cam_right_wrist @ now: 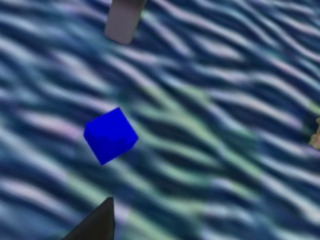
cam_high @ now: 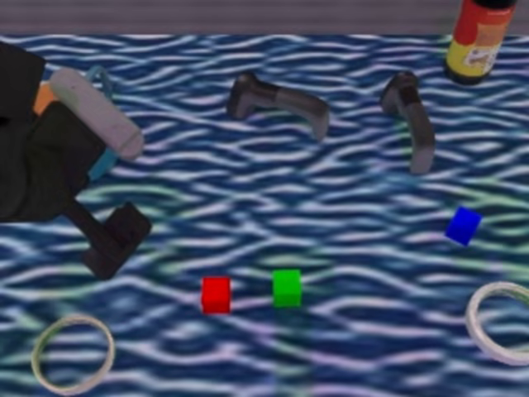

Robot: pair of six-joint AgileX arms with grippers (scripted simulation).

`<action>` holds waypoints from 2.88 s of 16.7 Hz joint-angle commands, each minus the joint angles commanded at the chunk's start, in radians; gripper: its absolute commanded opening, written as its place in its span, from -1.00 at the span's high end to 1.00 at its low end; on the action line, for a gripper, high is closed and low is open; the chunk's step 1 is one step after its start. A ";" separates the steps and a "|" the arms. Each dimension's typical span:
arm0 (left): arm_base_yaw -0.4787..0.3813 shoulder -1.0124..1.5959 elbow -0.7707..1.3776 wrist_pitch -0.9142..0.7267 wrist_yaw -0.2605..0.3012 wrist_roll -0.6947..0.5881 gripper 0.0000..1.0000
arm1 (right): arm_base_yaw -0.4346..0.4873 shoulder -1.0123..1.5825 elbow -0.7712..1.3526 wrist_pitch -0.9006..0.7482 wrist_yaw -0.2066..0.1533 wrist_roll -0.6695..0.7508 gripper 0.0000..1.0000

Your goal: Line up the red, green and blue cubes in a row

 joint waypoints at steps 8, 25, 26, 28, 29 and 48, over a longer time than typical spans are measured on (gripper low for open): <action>0.284 -0.788 -0.627 0.414 0.005 -0.285 -1.00 | 0.077 0.763 0.532 -0.396 0.005 -0.263 -1.00; 0.404 -1.157 -0.894 0.654 0.012 -0.429 -1.00 | 0.111 1.093 0.753 -0.477 0.000 -0.381 -1.00; 0.404 -1.157 -0.894 0.654 0.012 -0.429 -1.00 | 0.112 1.110 0.731 -0.435 0.000 -0.381 -1.00; 0.404 -1.157 -0.894 0.654 0.012 -0.429 -1.00 | 0.113 1.143 0.683 -0.346 0.000 -0.379 -1.00; 0.404 -1.157 -0.894 0.654 0.012 -0.429 -1.00 | 0.113 1.158 0.663 -0.313 0.000 -0.378 -1.00; 0.404 -1.157 -0.894 0.654 0.012 -0.429 -1.00 | 0.114 1.178 0.639 -0.276 0.000 -0.378 0.96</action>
